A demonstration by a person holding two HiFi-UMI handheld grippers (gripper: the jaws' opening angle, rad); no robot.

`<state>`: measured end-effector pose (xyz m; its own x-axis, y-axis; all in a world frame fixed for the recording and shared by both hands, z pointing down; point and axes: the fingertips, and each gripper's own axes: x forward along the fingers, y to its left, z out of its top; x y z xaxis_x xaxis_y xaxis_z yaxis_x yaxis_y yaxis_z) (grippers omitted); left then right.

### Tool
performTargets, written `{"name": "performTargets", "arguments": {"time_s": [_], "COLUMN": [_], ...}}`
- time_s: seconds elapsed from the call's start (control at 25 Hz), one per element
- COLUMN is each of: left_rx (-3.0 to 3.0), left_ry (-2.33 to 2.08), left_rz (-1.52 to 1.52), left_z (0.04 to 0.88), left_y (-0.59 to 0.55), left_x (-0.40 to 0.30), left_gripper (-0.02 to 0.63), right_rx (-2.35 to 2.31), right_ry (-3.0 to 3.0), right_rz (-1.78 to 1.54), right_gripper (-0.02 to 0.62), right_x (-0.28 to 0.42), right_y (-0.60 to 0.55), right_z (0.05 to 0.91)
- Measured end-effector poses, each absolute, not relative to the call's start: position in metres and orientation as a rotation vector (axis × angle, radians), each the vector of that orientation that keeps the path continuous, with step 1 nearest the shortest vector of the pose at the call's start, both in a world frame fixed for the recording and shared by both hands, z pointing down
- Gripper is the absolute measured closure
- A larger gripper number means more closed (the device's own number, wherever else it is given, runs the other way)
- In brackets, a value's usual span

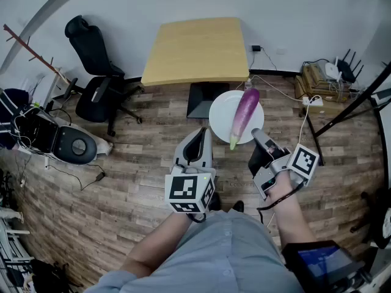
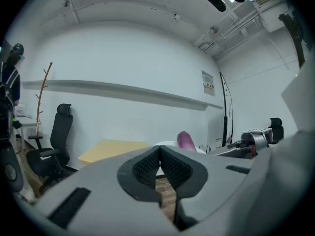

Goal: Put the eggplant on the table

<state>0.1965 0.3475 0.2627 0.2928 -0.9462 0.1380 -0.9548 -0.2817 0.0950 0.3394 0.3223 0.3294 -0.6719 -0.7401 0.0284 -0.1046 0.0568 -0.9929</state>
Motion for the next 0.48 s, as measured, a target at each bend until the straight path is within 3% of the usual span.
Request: {"name": "performTargets", "arguments": {"time_s": [0.48], "left_rx": [2.371], "left_ry": [-1.810], "left_rz": [0.074], "left_z": [0.2639], "left_y": [0.3513], "left_x": [0.1948], "left_gripper": [0.600], "right_rx": [-0.847], "right_ry": [1.865], "right_rz": [-1.667], "right_gripper": [0.585], "right_x": [0.3394], "right_y": [0.3199], "right_z": [0.3297]}}
